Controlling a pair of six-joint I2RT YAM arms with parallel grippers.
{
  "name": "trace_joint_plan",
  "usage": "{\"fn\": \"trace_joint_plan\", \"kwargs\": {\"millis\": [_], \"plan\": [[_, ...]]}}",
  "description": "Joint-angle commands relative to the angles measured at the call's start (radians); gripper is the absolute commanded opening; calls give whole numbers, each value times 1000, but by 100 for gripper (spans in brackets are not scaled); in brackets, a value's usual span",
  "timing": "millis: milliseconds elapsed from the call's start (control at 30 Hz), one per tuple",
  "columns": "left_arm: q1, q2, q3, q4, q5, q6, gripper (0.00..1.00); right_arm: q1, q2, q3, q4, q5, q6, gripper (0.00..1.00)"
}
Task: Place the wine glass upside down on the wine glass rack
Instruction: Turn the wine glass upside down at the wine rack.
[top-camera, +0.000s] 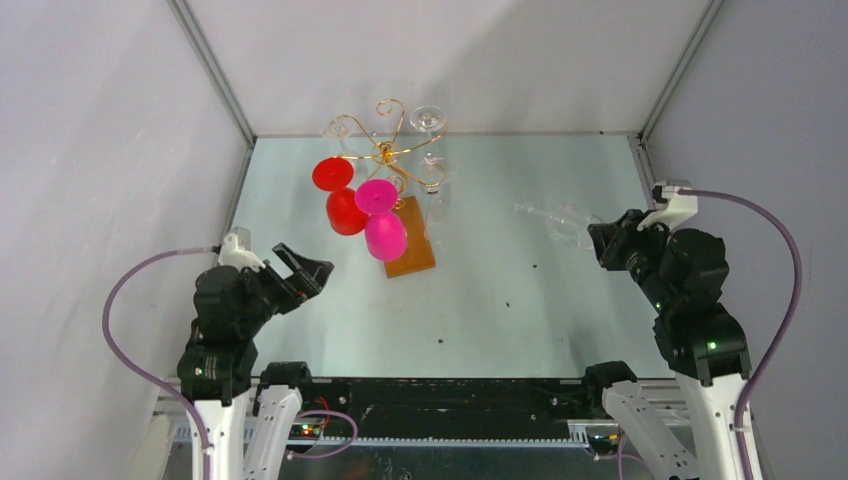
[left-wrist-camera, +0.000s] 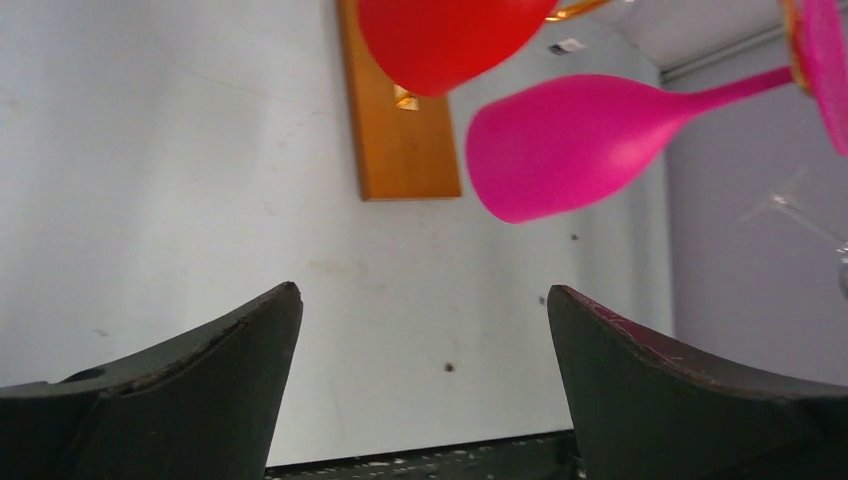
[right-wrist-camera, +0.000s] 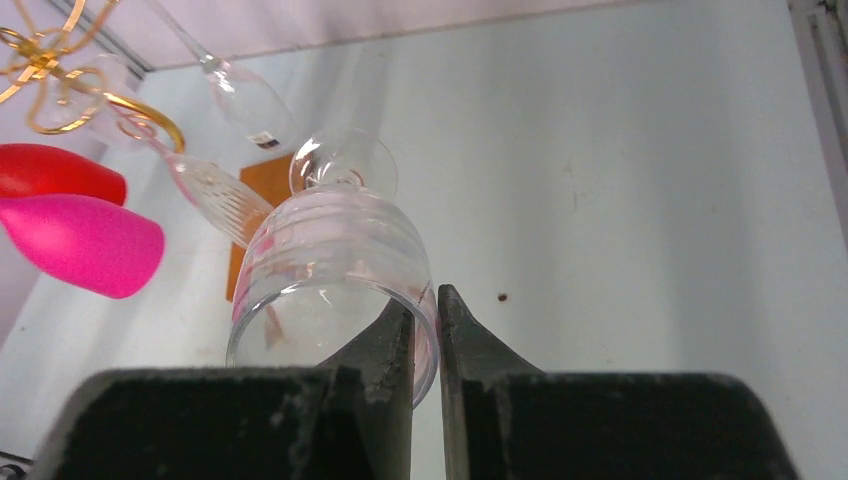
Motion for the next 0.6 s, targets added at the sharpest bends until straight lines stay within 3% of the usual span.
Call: {"fn": "trace_joint_plan", "kwargs": {"millis": [0, 333, 567], "plan": [[-4, -75, -23, 42, 143, -164, 100, -3, -57, -13, 156, -51, 26, 0], [-4, -74, 19, -31, 282, -186, 99, -4, -125, -53, 193, -64, -19, 0], [-4, -109, -6, 46, 440, -279, 100, -4, -145, -64, 189, -39, -53, 0]]}}
